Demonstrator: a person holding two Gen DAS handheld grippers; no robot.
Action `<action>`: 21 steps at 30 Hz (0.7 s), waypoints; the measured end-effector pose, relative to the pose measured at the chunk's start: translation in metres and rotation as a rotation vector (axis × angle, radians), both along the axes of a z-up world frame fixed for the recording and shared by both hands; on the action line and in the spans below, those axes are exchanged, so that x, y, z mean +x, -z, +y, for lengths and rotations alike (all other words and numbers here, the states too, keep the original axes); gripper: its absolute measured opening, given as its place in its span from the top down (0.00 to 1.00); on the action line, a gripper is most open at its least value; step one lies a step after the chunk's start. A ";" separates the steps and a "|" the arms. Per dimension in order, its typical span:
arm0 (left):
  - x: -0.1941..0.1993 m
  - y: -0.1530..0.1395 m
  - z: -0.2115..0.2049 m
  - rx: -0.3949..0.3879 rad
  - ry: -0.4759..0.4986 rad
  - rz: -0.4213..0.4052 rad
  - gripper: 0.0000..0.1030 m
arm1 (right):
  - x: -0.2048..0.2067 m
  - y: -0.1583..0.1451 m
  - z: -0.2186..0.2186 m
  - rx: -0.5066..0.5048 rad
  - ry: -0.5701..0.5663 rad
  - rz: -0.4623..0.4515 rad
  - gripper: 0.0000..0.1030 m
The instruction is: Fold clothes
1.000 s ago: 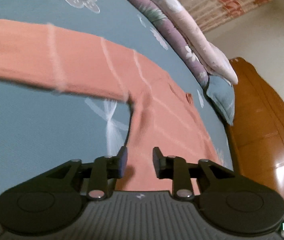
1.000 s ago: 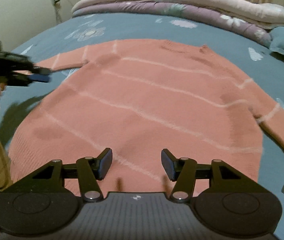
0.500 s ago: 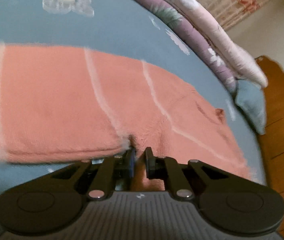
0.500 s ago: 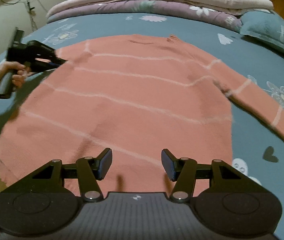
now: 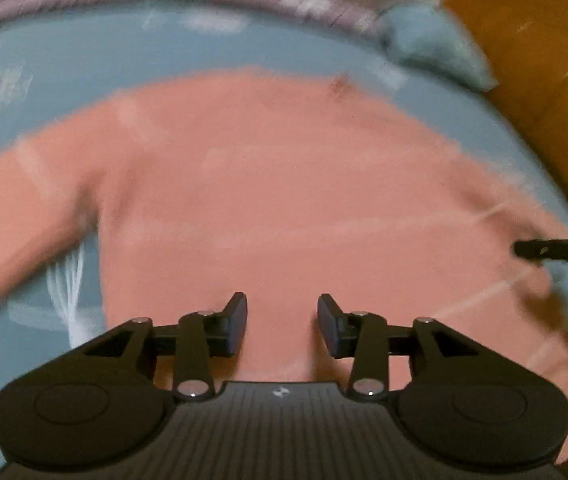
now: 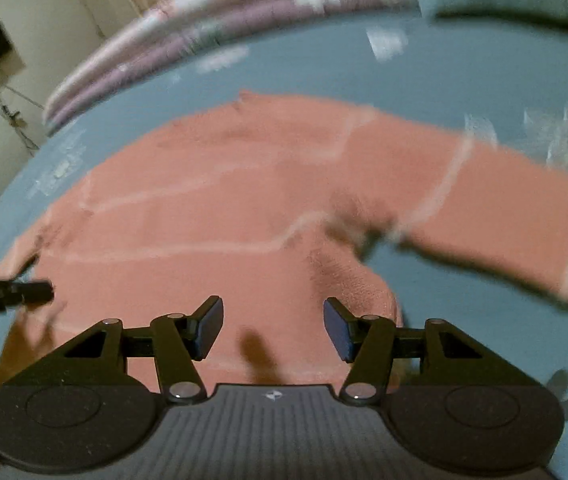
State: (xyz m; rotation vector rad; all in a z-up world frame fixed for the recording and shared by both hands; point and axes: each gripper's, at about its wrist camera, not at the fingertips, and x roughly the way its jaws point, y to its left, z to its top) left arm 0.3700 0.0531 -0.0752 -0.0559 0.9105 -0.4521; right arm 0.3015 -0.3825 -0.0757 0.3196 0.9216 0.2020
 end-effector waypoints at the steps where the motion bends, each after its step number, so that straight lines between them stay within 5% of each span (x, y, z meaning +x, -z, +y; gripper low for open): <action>1: -0.003 0.002 0.003 0.018 -0.005 0.006 0.67 | -0.007 0.000 -0.006 0.009 0.008 -0.007 0.42; 5: -0.016 -0.010 0.020 0.138 -0.039 0.022 0.68 | -0.036 -0.006 -0.027 0.018 0.041 -0.024 0.43; 8: -0.022 -0.028 0.009 0.193 -0.018 -0.010 0.62 | -0.043 -0.023 -0.039 0.008 0.107 -0.054 0.33; 11: -0.018 -0.034 -0.018 0.097 0.059 -0.047 0.48 | -0.026 -0.021 -0.048 0.094 0.139 -0.071 0.30; 16: -0.005 -0.014 -0.057 0.058 0.093 0.018 0.49 | 0.020 0.012 -0.057 0.302 0.226 -0.008 0.27; 21: -0.001 -0.007 -0.050 0.050 0.053 0.022 0.48 | 0.048 0.011 -0.075 0.270 0.328 -0.088 0.33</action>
